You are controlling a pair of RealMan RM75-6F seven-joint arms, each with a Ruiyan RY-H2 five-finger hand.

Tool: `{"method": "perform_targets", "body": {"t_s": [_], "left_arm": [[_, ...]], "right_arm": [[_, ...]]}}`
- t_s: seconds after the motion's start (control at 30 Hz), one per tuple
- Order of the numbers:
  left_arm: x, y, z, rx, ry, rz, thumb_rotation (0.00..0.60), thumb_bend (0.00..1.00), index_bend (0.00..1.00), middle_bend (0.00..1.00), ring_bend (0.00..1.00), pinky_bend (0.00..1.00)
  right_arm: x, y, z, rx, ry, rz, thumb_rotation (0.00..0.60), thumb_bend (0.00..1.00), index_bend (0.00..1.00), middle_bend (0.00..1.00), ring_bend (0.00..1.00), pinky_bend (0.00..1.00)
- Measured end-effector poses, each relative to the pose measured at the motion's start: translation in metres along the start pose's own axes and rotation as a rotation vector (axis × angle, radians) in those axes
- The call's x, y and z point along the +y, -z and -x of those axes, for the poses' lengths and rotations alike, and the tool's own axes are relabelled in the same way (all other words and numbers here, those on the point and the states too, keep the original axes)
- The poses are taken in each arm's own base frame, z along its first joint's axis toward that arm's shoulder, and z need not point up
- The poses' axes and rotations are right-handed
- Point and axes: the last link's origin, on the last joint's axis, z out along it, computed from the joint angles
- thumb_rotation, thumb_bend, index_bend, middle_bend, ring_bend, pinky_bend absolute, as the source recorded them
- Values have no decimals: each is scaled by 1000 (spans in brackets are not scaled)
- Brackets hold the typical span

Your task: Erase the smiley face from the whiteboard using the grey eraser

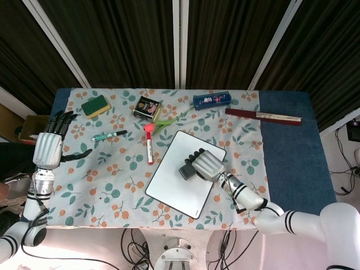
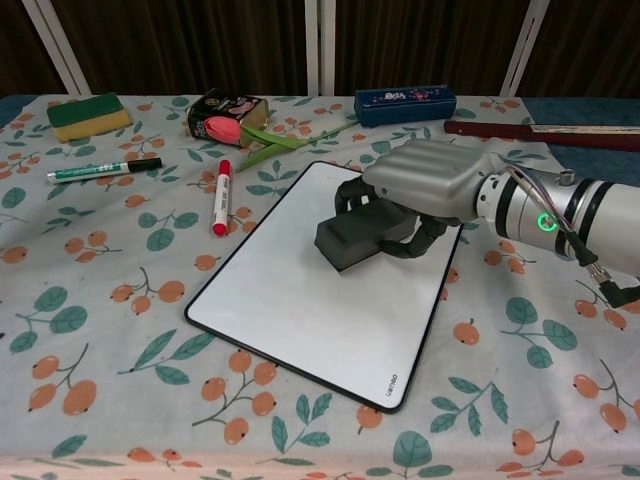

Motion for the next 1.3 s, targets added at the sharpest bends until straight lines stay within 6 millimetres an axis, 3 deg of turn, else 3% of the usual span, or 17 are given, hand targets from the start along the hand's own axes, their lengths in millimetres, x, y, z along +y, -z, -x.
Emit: {"method": "perform_targets", "body": {"t_s": [0.27,0.4,0.63,0.87,0.97,1.3], "left_arm": [[0,2,-1,1,6,1,280,7,128,118,55,195],[2,3,-3,7,12,12,281,6,128,117,55,195],[4,4,-6,11,5,21,278,6,128,118,55,195],[6,5,-5,7,1,23,277,6,128,118,55,195],[7,5,-3,2,2,24,278,6,128,118,55,195],[9,4,5,-14,6,29,276,7,128,118,55,195]], "right_arm": [[-5,27,-7,-38,-18,-39,600,378,800,642,493,543],[3,45,-16,-39,-20,-40,600,378,810,647,497,546],[44,59,-32,59,8,89,600,369,809,639,496,547],[106,66,-20,91,83,279,600,369,794,627,493,547],[123,72,-13,99,84,333,600,369,792,628,490,547],[147,92,1,28,25,405,600,369,792,631,491,539]]}}
